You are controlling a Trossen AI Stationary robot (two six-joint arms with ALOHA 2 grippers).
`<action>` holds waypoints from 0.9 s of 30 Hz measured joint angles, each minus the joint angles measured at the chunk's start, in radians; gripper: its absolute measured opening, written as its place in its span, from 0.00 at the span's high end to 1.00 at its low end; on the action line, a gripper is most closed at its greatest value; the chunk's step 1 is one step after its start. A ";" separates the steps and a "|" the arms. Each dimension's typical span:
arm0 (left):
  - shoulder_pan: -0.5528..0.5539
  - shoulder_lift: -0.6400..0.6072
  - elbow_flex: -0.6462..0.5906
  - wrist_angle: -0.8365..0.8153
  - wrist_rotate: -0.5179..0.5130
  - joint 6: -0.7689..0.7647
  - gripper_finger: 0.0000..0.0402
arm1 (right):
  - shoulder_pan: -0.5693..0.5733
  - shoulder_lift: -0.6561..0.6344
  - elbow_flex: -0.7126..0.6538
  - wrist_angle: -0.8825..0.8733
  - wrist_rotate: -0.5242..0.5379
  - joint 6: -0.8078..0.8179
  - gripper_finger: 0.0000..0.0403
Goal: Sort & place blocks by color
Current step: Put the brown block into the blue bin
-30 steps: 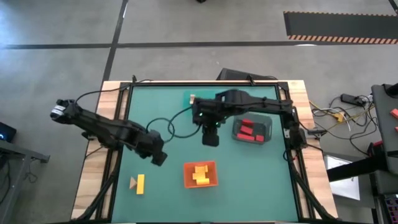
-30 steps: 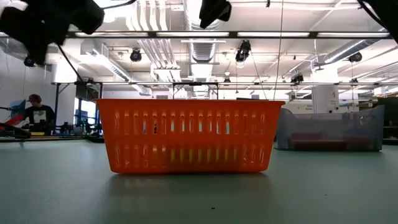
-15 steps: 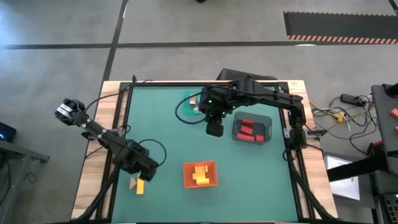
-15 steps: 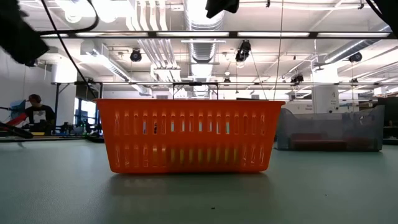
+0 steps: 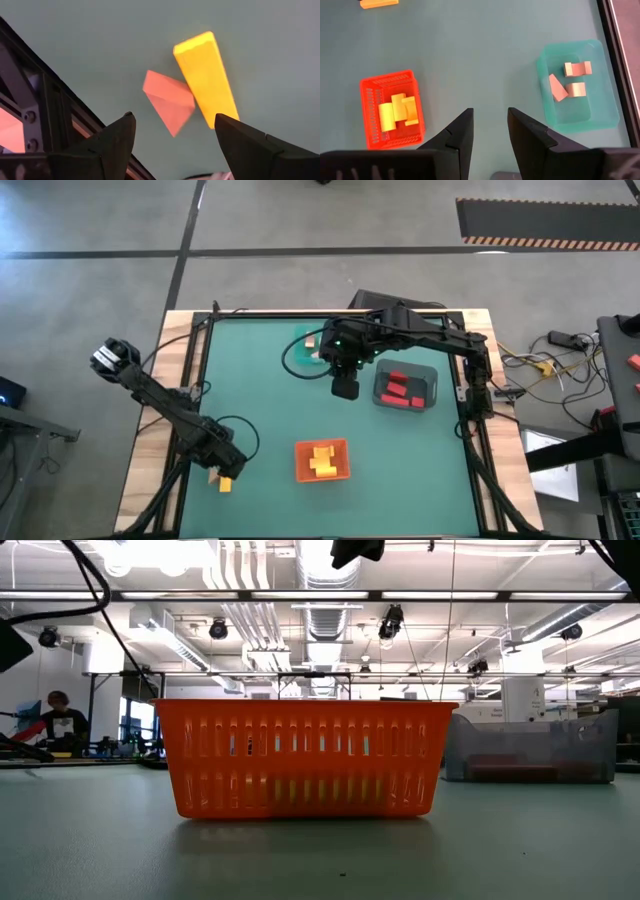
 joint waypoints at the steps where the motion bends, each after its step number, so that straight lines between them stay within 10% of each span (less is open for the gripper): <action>1: 0.000 0.002 -0.006 0.001 0.000 0.000 0.36 | 0.000 0.000 0.000 0.000 0.000 0.000 0.72; 27: -0.039 0.079 -0.065 0.147 0.013 0.008 0.37 | 0.000 0.000 -0.001 -0.007 -0.001 0.023 0.76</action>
